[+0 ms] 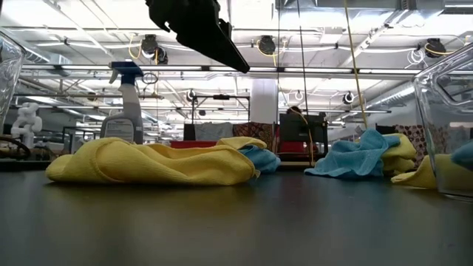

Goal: Sort microfiber towel by color & place in baskets
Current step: Put the blue towel into the right transparent bin

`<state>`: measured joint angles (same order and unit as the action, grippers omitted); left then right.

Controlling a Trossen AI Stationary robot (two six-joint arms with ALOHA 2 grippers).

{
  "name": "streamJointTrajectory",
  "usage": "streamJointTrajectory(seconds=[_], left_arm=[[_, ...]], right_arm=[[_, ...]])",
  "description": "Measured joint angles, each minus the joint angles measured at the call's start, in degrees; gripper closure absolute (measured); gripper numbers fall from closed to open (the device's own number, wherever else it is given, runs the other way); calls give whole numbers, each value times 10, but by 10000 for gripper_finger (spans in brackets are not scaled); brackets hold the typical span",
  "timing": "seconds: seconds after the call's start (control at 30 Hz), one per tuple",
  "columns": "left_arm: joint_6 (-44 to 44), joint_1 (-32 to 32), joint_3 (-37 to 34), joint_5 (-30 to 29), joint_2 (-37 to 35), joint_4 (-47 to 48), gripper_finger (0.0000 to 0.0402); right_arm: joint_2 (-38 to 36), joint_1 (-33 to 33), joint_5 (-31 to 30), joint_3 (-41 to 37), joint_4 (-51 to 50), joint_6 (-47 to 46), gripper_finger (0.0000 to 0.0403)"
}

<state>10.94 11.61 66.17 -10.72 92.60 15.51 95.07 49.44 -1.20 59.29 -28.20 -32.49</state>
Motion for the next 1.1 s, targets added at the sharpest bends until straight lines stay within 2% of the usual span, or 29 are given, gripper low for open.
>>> streamJointTrajectory(seconds=[0.7,0.9,1.1], left_arm=[[0,0,0,0,0,5,179],[0,0,0,0,0,9,179],[0,0,0,0,0,14,179]], right_arm=[[-212,2,-83,0,10,35,401],[-224,2,-82,0,-3,33,401],[-190,2,-78,0,-74,3,401]])
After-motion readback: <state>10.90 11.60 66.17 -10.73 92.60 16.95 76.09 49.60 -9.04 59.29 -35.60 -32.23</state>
